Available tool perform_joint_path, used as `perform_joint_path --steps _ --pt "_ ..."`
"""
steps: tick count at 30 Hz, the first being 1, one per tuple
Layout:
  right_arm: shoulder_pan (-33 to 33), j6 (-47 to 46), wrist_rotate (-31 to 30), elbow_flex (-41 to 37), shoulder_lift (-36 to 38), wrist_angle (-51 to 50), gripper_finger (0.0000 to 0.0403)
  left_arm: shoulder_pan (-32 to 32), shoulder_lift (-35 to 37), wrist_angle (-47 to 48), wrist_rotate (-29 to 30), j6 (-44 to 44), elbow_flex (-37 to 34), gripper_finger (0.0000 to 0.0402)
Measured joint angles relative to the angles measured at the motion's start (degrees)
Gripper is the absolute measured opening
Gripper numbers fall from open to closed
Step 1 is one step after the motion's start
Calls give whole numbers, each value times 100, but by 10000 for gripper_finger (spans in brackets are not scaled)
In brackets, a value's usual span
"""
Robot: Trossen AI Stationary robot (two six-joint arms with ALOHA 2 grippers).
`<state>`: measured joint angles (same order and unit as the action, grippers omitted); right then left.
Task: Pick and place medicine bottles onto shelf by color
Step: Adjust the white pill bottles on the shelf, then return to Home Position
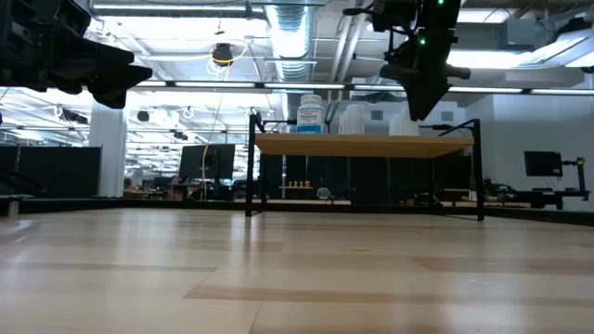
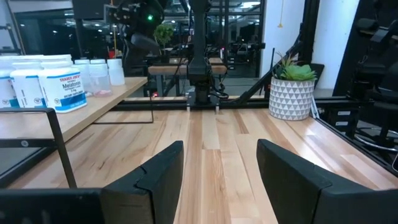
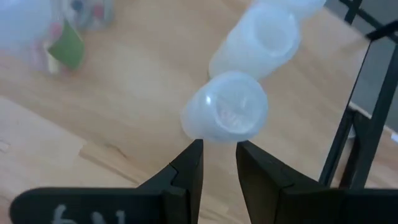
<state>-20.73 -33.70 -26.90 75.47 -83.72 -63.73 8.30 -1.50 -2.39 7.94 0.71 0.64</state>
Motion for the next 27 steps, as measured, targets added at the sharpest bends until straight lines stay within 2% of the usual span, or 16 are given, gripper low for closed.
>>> perform_joint_path --steps 7,13,19,27 --pt "-129 117 -73 97 5 -7 118 -1 0 0 0 -4 0 194" --pt "48 199 458 99 371 -313 118 1 0 -2 7 -69 1 194" --pt "558 112 596 97 1219 -563 118 -1 1 336 30 -279 114 194" --pt "1680 -15 594 102 2187 -343 118 -1 2 393 -17 -340 130 194"
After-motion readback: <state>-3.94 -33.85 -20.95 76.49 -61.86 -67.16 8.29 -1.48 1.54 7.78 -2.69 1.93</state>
